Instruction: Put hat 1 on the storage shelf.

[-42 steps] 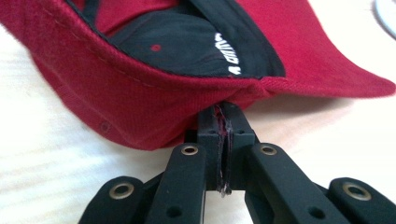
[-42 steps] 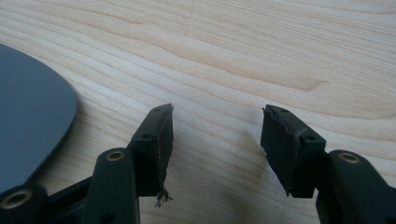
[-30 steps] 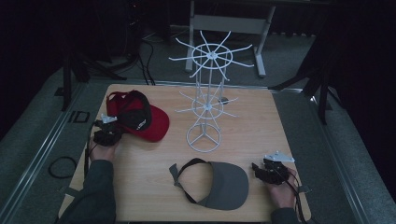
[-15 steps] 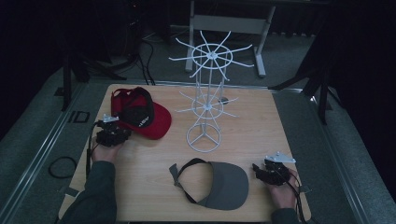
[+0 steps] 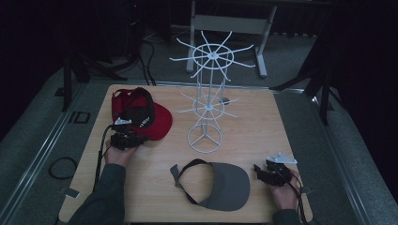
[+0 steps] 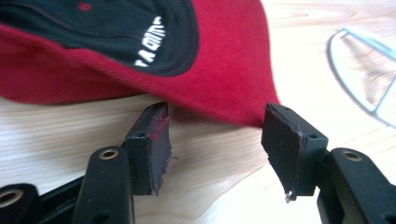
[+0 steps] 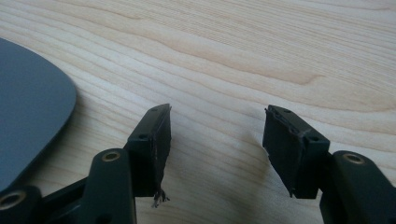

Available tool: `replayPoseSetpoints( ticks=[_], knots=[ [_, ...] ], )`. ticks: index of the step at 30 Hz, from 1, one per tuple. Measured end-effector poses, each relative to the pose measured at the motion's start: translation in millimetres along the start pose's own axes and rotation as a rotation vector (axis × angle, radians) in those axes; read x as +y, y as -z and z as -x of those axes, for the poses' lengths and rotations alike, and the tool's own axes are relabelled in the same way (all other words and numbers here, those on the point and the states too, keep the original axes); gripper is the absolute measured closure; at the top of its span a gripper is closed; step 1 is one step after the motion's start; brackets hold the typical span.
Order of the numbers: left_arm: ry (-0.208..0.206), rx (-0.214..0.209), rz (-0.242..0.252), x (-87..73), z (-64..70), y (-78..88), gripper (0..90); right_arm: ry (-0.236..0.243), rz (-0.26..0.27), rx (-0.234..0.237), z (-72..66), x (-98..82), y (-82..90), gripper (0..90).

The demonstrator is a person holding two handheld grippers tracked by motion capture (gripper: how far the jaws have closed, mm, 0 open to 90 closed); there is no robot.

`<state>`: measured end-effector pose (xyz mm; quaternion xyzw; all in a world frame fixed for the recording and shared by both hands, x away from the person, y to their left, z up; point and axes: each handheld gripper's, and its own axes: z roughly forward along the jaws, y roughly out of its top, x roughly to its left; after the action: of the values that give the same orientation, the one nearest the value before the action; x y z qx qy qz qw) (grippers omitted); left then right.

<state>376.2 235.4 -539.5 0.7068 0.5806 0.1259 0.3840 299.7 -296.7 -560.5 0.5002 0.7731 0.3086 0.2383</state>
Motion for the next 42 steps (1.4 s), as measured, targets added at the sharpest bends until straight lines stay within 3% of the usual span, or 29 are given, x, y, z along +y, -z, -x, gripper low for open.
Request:
replayPoseSetpoints(
  ticks=[2, 7, 9, 11, 17, 23, 28, 33, 42],
  knots=[
    [0.002, -0.002, -0.001, 0.6, 0.6, -1.5, 40.2, 0.001, 0.001, 0.000, 0.0, -0.1, 0.0, 41.7],
    [0.080, -0.030, 0.006, 3.0, 3.2, -13.9, 35.4, 0.000, 0.002, -0.001, 0.0, -0.2, 0.0, 41.2],
    [0.080, -0.030, 0.006, 3.0, 3.2, -13.9, 34.8, 0.000, 0.002, -0.001, 0.1, -0.3, -0.1, 41.2],
    [0.148, -0.047, 0.024, 3.7, 2.8, -20.9, 33.3, -0.003, 0.003, 0.001, 0.4, -0.5, 0.0, 41.0],
    [0.195, -0.031, 0.023, 5.6, 4.8, -32.3, 33.2, -0.005, 0.003, 0.002, 0.7, -0.8, 0.0, 40.8],
    [0.180, -0.029, 0.001, 3.3, 8.0, -36.4, 45.1, 0.001, 0.003, -0.001, 0.8, -1.2, 0.5, 40.2],
    [0.204, -0.029, 0.012, 4.7, 7.1, -32.7, 54.4, 0.001, 0.003, -0.003, 1.1, -1.4, 0.7, 40.2],
    [0.200, -0.020, 0.018, 6.4, 2.2, -25.5, 64.7, -0.001, 0.004, -0.001, 1.6, -1.7, 0.7, 40.0],
    [0.210, -0.057, 0.020, 7.8, -3.4, -19.8, 75.2, -0.003, 0.004, -0.001, 1.5, -1.8, 0.8, 39.9]
  ],
)
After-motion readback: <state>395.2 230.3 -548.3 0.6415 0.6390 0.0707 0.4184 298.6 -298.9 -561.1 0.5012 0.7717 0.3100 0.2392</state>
